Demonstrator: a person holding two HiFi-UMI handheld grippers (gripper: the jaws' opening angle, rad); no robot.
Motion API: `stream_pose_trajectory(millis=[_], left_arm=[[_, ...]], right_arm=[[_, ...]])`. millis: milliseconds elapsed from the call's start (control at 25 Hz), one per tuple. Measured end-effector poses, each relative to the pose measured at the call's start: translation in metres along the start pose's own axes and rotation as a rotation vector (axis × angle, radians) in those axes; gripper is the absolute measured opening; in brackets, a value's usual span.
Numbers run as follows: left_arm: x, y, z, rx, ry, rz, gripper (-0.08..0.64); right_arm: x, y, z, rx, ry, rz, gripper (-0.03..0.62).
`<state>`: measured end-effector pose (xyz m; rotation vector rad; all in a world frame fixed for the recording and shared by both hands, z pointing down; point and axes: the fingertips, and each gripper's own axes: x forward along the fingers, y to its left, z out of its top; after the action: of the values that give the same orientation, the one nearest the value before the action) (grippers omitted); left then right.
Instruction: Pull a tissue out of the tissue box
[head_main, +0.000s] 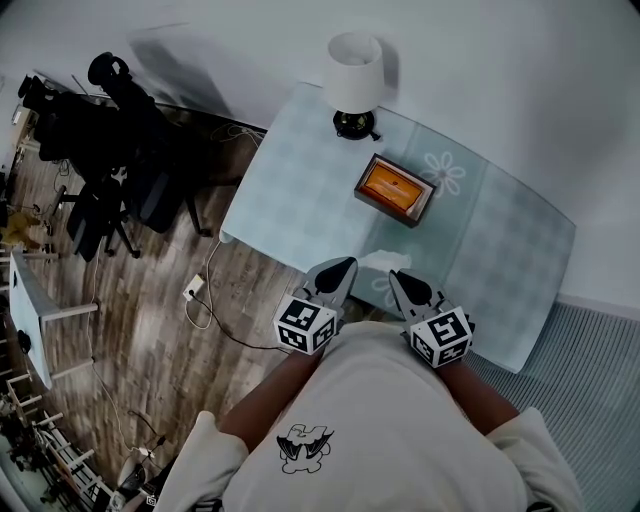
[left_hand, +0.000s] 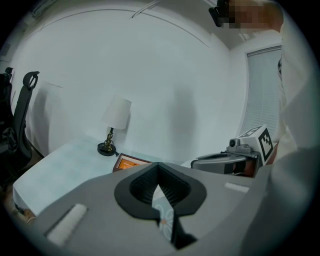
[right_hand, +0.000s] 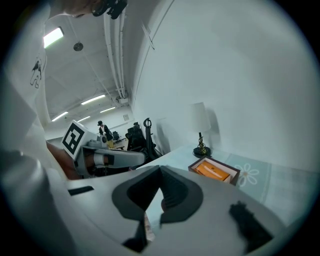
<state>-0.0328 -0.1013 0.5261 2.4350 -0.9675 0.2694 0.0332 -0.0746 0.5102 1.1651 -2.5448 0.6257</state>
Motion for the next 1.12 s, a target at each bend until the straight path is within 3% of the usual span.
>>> stream_pose_trajectory(millis=[1120], left_arm=[[0.004, -0.003, -0.009, -0.025, 0.021, -0.005, 0.005]], right_arm=[[-0.001, -0.016, -0.012, 0.017, 0.034, -0.063, 0.012]])
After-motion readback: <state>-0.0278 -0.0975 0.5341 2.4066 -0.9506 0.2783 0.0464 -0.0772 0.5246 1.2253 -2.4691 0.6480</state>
